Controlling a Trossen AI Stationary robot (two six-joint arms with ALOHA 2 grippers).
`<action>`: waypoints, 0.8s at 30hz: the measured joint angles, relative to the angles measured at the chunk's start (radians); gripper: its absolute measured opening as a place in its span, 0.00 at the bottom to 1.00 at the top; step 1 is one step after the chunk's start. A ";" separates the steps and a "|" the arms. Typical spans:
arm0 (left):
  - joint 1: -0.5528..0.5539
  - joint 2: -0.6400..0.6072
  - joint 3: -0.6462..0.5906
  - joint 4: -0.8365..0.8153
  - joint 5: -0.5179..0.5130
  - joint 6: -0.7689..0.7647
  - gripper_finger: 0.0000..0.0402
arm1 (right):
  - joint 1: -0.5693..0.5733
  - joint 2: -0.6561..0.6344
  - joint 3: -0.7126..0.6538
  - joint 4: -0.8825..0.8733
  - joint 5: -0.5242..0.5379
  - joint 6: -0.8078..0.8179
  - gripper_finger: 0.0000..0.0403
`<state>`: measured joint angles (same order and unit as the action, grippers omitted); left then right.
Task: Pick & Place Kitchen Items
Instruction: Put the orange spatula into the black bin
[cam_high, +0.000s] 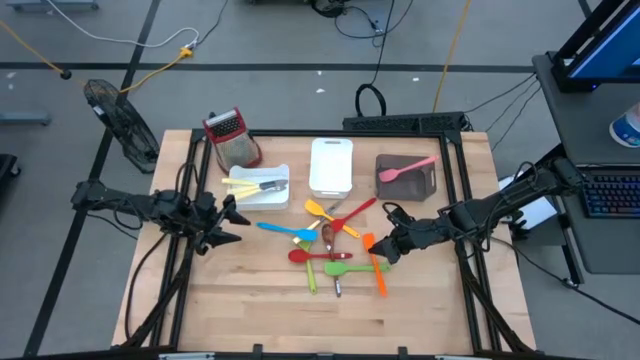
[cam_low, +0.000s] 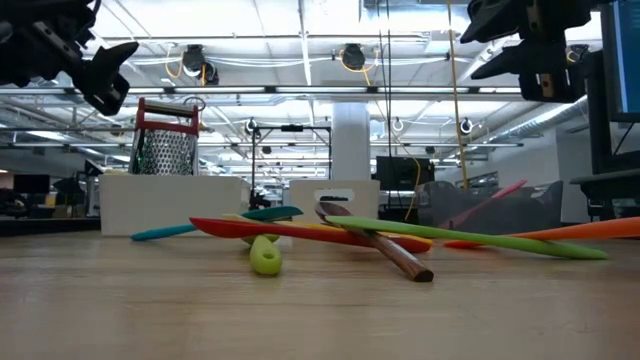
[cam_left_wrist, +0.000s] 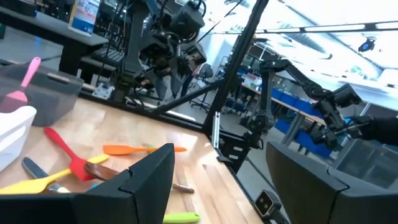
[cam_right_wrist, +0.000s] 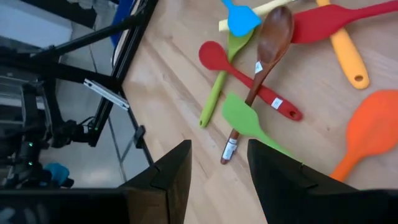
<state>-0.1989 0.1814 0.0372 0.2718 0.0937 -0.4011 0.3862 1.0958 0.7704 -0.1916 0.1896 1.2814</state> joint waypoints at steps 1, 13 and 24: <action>0.000 0.000 0.000 0.000 0.000 0.008 0.64 | 0.000 0.000 0.000 0.000 0.001 -0.011 0.38; 0.000 0.000 0.000 -0.017 0.000 0.031 0.64 | 0.002 0.000 0.000 0.180 0.000 -0.171 0.38; 0.000 0.000 0.000 -0.060 0.000 0.033 0.64 | 0.023 0.033 0.078 0.134 -0.016 -0.218 0.38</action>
<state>-0.1989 0.1818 0.0372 0.2115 0.0940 -0.3684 0.4088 1.1287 0.8481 -0.0575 0.1735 1.0630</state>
